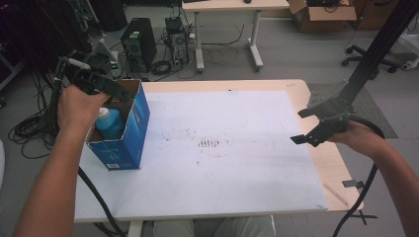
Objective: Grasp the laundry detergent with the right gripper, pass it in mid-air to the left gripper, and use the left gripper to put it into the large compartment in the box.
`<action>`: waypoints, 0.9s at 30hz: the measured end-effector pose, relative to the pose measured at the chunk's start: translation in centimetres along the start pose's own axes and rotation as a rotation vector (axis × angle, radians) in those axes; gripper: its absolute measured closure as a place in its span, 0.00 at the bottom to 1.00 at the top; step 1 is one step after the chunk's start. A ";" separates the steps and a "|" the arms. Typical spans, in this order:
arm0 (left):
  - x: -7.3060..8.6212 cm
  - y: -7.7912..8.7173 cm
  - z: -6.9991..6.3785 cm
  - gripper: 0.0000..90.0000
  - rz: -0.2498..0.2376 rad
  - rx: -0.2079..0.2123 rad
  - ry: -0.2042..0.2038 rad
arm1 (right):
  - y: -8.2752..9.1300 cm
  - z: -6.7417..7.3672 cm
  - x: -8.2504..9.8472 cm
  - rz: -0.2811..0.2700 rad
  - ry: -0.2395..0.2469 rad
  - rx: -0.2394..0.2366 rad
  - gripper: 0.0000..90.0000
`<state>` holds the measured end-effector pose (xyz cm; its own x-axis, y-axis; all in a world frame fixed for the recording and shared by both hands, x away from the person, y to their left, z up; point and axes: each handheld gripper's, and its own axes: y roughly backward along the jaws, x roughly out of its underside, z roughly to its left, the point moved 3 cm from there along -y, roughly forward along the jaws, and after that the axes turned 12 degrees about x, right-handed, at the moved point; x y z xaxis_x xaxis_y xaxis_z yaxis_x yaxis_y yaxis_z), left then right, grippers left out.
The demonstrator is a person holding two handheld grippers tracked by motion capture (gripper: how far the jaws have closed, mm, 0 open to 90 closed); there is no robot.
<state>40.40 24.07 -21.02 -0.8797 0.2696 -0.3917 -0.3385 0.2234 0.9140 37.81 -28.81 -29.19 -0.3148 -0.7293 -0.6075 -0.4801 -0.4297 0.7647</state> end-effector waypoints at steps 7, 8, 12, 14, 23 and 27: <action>-0.7 1.1 -2.6 0.11 -0.022 0.043 -0.068 | 0.4 0.1 -0.1 0.000 0.000 0.005 0.04; -0.8 1.2 -2.9 0.11 -0.024 0.046 -0.076 | 0.4 0.2 -0.1 -0.001 0.002 0.004 0.04; -1.2 1.5 -4.5 0.10 -0.023 0.062 -0.121 | 0.6 0.3 -0.2 -0.003 0.004 0.005 0.04; -1.4 1.6 -5.3 0.10 -0.017 0.078 -0.137 | 0.7 0.4 -0.3 -0.003 0.005 0.006 0.04; -2.5 1.8 -9.1 0.08 -0.012 0.125 -0.245 | 1.0 0.5 -0.4 -0.009 0.004 0.011 0.04; -2.8 1.6 -10.2 0.08 -0.011 0.145 -0.274 | 1.2 0.5 -0.3 -0.006 0.004 0.013 0.04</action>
<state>38.92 14.12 -17.43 -0.7472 0.5043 -0.4329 -0.2788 0.3534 0.8929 36.93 -28.79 -28.21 -0.3083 -0.7288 -0.6114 -0.4929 -0.4273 0.7579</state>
